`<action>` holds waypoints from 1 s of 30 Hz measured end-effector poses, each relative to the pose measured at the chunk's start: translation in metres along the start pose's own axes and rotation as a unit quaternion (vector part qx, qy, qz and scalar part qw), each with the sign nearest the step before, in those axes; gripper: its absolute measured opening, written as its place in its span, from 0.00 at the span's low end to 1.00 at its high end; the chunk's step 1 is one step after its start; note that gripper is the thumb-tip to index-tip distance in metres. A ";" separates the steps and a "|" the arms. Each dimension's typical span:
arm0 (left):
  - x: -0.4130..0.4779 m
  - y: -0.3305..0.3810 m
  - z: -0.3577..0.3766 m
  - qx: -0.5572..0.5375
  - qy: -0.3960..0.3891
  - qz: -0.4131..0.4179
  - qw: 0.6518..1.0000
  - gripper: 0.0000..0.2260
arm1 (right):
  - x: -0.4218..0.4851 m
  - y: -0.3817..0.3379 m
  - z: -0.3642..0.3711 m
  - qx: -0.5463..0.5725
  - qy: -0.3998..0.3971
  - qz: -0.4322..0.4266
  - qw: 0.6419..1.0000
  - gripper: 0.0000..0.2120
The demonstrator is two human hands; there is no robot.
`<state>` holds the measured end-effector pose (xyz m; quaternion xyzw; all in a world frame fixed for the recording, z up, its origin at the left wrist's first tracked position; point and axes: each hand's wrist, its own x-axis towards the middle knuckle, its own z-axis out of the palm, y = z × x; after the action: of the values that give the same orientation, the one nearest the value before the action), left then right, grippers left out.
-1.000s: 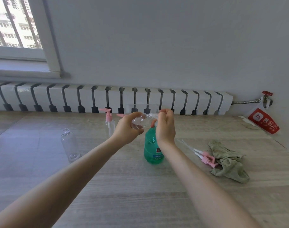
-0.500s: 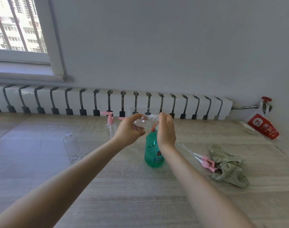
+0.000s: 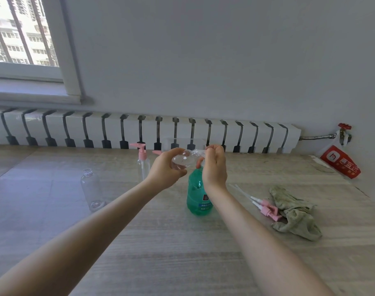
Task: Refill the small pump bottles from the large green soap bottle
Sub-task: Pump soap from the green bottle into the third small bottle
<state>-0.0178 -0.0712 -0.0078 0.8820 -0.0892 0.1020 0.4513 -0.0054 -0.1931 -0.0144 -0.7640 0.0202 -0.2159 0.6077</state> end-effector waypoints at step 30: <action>0.000 0.000 -0.003 -0.017 0.004 -0.002 1.000 0.25 | -0.004 0.005 -0.007 -0.035 -0.038 0.072 0.996 0.25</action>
<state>-0.0182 -0.0689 -0.0063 0.8738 -0.0869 0.1033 0.4671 -0.0104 -0.1992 -0.0189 -0.7888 0.0600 -0.1417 0.5951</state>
